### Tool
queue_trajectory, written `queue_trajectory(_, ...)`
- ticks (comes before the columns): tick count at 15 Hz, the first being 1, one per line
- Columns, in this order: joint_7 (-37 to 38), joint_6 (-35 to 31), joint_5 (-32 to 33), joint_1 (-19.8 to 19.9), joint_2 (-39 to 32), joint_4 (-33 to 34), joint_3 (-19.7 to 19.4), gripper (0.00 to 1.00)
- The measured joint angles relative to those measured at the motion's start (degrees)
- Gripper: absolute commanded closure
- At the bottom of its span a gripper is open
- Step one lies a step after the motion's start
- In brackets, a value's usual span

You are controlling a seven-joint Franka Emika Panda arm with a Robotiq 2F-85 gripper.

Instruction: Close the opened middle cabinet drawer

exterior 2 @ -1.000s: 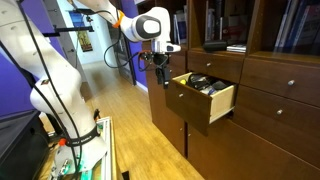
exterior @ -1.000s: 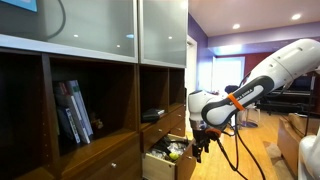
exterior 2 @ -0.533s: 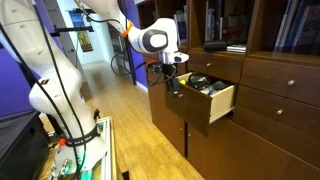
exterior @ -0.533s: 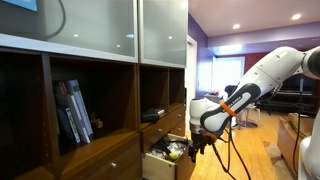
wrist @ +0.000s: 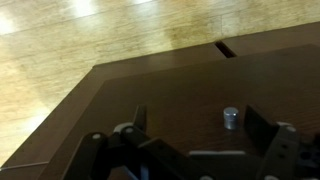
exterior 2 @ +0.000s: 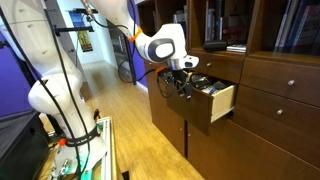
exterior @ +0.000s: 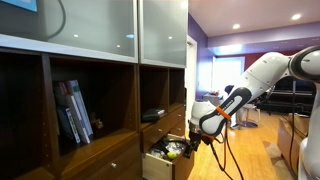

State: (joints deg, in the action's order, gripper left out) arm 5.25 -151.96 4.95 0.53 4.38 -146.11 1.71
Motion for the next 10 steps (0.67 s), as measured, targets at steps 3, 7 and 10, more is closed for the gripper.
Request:
queue_trajectory(3,-4.8,-3.9,-3.2,-0.6,-0.9,0.3,0.0,0.0)
queue_trajectory(7,-10.2,-7.8,-8.2,-2.2,-1.7,1.8,0.1,0.0)
queue_trajectory(10,-10.3,-7.9,-8.3,-2.3,-1.9,2.1,0.1,0.0)
